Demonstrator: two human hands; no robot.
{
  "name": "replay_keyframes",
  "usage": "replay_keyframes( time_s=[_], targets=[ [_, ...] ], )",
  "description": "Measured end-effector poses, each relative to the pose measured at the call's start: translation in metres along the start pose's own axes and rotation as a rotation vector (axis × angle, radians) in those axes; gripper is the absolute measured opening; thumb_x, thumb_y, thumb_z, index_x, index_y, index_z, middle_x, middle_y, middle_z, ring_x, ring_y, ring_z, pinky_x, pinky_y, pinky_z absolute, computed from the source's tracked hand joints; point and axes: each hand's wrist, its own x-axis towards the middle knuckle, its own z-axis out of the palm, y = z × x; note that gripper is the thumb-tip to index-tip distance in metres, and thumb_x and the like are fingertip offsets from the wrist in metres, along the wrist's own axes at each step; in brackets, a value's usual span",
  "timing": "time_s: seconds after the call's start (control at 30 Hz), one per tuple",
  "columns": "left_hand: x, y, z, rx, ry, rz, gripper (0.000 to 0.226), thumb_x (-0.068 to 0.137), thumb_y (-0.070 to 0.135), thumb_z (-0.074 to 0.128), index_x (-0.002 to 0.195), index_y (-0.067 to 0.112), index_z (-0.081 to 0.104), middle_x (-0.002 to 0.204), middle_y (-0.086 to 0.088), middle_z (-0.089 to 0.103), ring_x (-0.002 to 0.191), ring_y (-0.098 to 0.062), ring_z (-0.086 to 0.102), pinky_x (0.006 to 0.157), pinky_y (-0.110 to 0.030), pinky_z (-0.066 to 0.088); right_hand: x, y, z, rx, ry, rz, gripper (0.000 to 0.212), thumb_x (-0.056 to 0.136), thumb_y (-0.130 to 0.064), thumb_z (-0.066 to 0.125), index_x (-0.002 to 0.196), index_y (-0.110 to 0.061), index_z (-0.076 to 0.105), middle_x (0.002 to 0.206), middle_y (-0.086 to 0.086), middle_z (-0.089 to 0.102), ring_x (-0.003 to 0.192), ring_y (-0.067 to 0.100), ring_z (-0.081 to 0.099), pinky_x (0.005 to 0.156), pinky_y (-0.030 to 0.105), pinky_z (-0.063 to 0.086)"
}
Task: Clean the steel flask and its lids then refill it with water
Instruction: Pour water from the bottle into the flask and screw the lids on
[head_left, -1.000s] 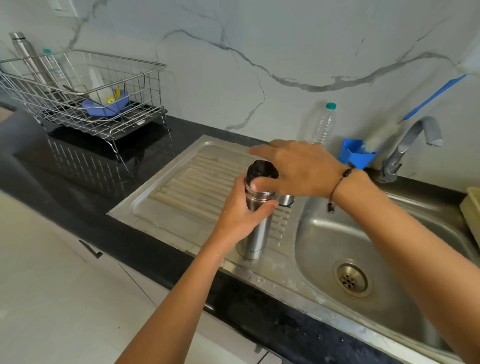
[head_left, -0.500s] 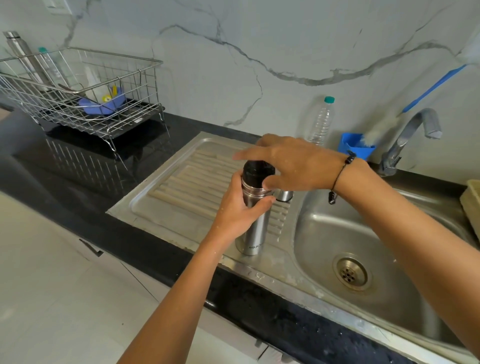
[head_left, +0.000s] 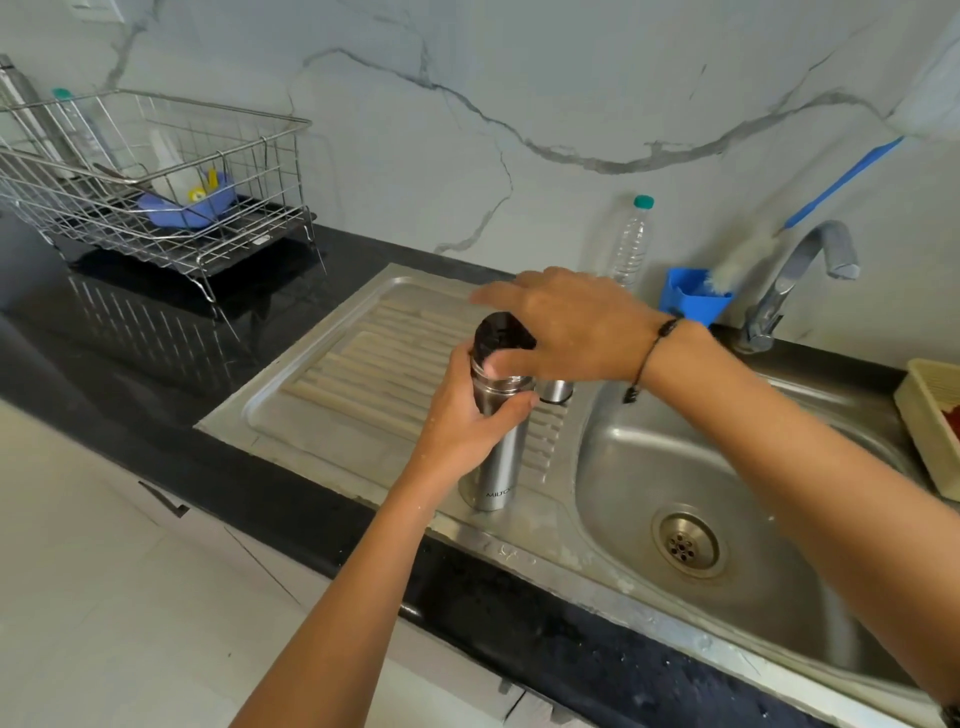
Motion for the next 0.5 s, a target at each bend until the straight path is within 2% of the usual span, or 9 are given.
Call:
replay_keyframes(
  time_s=[0.07, 0.13, 0.2, 0.27, 0.33, 0.4, 0.47, 0.5],
  targets=[
    [0.0, 0.0, 0.0, -0.013, 0.003, -0.007, 0.058, 0.083, 0.019, 0.072, 0.131, 0.02, 0.04, 0.105, 0.011, 0.062, 0.09, 0.01, 0.06, 0.072, -0.004, 0.043, 0.001, 0.005, -0.001, 0.09, -0.135, -0.127, 0.055, 0.086, -0.032, 0.059, 0.138, -0.029, 0.039, 0.123, 0.004, 0.053, 0.109, 0.023, 0.051, 0.086, 0.036, 0.045],
    [0.0, -0.001, 0.0, -0.008, 0.004, -0.008, 0.055, 0.083, 0.019, 0.073, 0.128, 0.019, 0.041, 0.102, 0.011, 0.062, 0.088, 0.008, 0.061, 0.072, -0.006, 0.045, 0.004, 0.005, 0.004, 0.062, -0.078, -0.15, 0.045, 0.085, -0.029, 0.059, 0.129, -0.024, 0.05, 0.111, 0.006, 0.058, 0.099, 0.023, 0.055, 0.082, 0.039, 0.047],
    [0.0, 0.0, 0.001, -0.009, 0.008, -0.008, 0.049, 0.083, 0.019, 0.073, 0.122, 0.019, 0.043, 0.1, 0.013, 0.06, 0.087, 0.008, 0.06, 0.071, -0.007, 0.045, 0.006, 0.004, 0.008, -0.045, 0.032, -0.12, 0.042, 0.086, -0.045, 0.055, 0.116, -0.015, 0.056, 0.093, 0.004, 0.057, 0.082, 0.022, 0.054, 0.066, 0.034, 0.043],
    [-0.001, 0.001, 0.001, -0.004, 0.002, -0.002, 0.045, 0.083, 0.018, 0.073, 0.118, 0.023, 0.044, 0.104, 0.013, 0.058, 0.089, 0.008, 0.058, 0.072, -0.007, 0.045, 0.008, 0.001, 0.016, -0.175, 0.097, -0.044, 0.06, 0.085, -0.065, 0.041, 0.104, -0.01, 0.054, 0.085, 0.003, 0.054, 0.071, 0.02, 0.047, 0.058, 0.031, 0.035],
    [-0.002, 0.001, 0.001, -0.001, -0.011, 0.005, 0.046, 0.084, 0.018, 0.072, 0.117, 0.027, 0.042, 0.107, 0.008, 0.059, 0.09, 0.007, 0.058, 0.072, -0.007, 0.044, 0.009, 0.004, 0.02, -0.202, 0.148, -0.001, 0.071, 0.08, -0.074, 0.028, 0.101, -0.011, 0.053, 0.086, 0.005, 0.061, 0.068, 0.02, 0.049, 0.056, 0.032, 0.038],
    [-0.001, 0.002, 0.001, -0.003, -0.014, -0.003, 0.051, 0.083, 0.019, 0.072, 0.123, 0.026, 0.04, 0.106, 0.009, 0.06, 0.09, 0.006, 0.059, 0.072, -0.007, 0.045, 0.008, 0.011, 0.017, -0.1, 0.117, -0.05, 0.07, 0.079, -0.073, 0.029, 0.115, -0.018, 0.053, 0.1, 0.004, 0.063, 0.08, 0.02, 0.056, 0.064, 0.034, 0.046],
    [0.0, 0.001, 0.0, -0.021, -0.005, -0.02, 0.056, 0.083, 0.019, 0.073, 0.127, 0.023, 0.04, 0.104, 0.012, 0.061, 0.09, 0.008, 0.06, 0.072, -0.008, 0.045, 0.009, 0.021, 0.01, 0.08, -0.023, -0.18, 0.057, 0.086, -0.057, 0.049, 0.135, -0.029, 0.042, 0.116, 0.004, 0.056, 0.098, 0.019, 0.054, 0.078, 0.036, 0.048],
    [0.0, 0.0, 0.0, -0.029, -0.004, -0.032, 0.058, 0.083, 0.02, 0.073, 0.129, 0.023, 0.039, 0.105, 0.012, 0.062, 0.091, 0.008, 0.06, 0.073, -0.008, 0.045, 0.011, 0.025, 0.007, 0.125, -0.079, -0.25, 0.056, 0.087, -0.046, 0.056, 0.138, -0.029, 0.04, 0.117, 0.005, 0.056, 0.101, 0.019, 0.053, 0.083, 0.035, 0.047]
  ],
)
